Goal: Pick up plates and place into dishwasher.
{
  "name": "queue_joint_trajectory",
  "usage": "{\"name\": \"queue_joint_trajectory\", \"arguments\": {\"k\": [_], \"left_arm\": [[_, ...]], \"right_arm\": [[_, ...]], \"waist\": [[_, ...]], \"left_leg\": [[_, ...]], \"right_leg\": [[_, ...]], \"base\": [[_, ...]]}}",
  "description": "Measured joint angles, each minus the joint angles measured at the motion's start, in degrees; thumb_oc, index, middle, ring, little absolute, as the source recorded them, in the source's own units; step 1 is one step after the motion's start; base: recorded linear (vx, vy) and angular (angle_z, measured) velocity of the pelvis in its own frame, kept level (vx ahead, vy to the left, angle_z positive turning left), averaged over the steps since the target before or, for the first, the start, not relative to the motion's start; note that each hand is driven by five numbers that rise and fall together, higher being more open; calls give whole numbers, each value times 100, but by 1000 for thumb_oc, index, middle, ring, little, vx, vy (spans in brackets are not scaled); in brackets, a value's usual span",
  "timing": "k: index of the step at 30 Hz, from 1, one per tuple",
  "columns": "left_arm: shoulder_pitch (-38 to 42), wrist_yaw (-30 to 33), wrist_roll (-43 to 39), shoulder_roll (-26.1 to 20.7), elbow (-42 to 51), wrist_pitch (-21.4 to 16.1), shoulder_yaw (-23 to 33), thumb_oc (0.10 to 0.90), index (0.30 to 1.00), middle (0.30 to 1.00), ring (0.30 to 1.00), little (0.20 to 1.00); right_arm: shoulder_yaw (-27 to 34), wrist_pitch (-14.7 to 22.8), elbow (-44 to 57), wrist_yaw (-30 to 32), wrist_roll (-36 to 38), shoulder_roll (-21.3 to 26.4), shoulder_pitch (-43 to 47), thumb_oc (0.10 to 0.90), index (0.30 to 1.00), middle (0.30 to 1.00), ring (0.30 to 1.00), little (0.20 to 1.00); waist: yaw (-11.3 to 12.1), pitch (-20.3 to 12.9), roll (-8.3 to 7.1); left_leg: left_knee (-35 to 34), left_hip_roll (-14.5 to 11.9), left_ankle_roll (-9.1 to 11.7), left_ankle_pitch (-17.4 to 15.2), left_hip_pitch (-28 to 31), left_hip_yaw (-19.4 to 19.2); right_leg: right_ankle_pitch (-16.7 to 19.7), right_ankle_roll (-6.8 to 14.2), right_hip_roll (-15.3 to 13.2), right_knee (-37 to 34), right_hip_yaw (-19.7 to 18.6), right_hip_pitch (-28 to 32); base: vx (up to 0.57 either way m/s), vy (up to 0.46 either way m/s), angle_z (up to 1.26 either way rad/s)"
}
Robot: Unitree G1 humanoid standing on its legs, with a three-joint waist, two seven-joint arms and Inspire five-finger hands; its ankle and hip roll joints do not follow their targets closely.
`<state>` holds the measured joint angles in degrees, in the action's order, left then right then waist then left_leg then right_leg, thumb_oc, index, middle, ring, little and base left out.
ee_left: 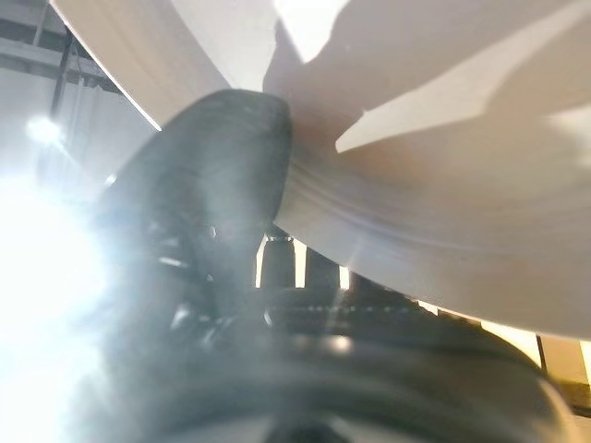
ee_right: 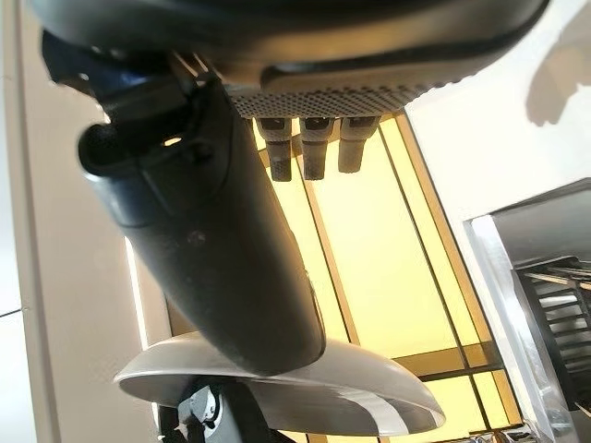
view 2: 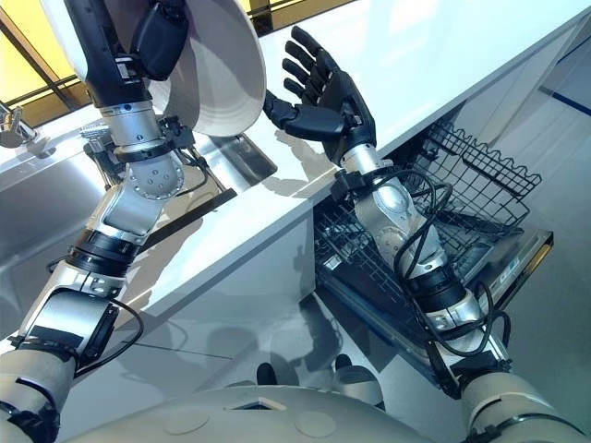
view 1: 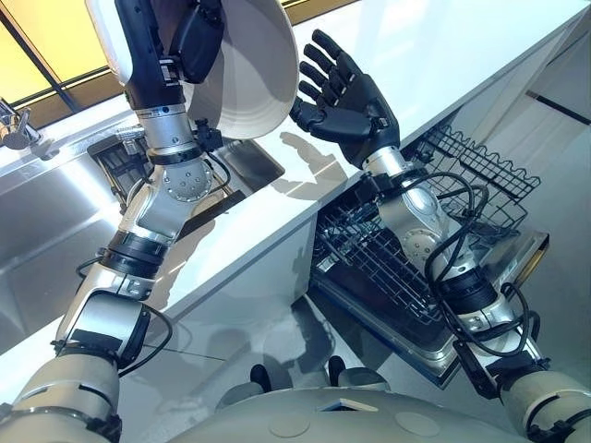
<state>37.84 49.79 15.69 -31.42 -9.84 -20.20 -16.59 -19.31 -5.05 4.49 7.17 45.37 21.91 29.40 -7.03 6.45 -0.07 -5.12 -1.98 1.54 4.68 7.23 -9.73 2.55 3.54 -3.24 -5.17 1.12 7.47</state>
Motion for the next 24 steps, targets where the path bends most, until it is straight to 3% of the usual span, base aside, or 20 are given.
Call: {"name": "queue_joint_trajectory", "arguments": {"k": [9, 14, 16, 18, 24], "left_arm": [[-369, -74, -2, 25, 0, 0, -8, 100, 300, 300, 300, 200], [-397, -143, 3, 37, 0, 68, -114, 100, 300, 300, 300, 200], [-428, -107, 21, 39, 0, 109, -125, 100, 300, 300, 300, 200], [-553, -92, 232, 43, 0, 101, -133, 100, 300, 300, 300, 200], [-628, 70, 244, -18, 0, 220, -150, 100, 300, 300, 300, 200]], "right_arm": [[-194, -272, -182, -2, 88, -18, -1, 800, 900, 900, 900, 900], [-237, -195, -278, 111, -17, -17, -2, 800, 900, 900, 900, 900], [-292, 110, -280, 459, -384, -10, -6, 800, 900, 900, 900, 900], [-217, 681, -238, 1028, -1074, -159, -6, 800, 900, 900, 900, 900], [627, 1840, 44, 1900, -2113, -198, 94, 800, 900, 900, 900, 900]], "waist": [[25, 0, 0], [76, 0, -1], [84, 1, -2], [86, 1, -2], [53, 0, 0]], "left_leg": [[1, -1, 0, 0, 1, 0], [1, -1, 0, 1, 2, 1], [1, 0, 0, 1, 2, -1], [1, 0, 0, 1, 1, -5], [0, 0, 0, 0, 4, -19]], "right_leg": [[0, 0, -1, 0, 7, -2], [1, 0, -2, -1, 46, -9], [1, -1, -2, 0, 48, -12], [1, 0, -3, 0, 47, -17], [0, 0, -5, -1, 38, -22]], "base": [[0, 0, 0], [0, 0, 0], [0, 0, 0], [0, 0, 0], [0, 0, 0]]}}
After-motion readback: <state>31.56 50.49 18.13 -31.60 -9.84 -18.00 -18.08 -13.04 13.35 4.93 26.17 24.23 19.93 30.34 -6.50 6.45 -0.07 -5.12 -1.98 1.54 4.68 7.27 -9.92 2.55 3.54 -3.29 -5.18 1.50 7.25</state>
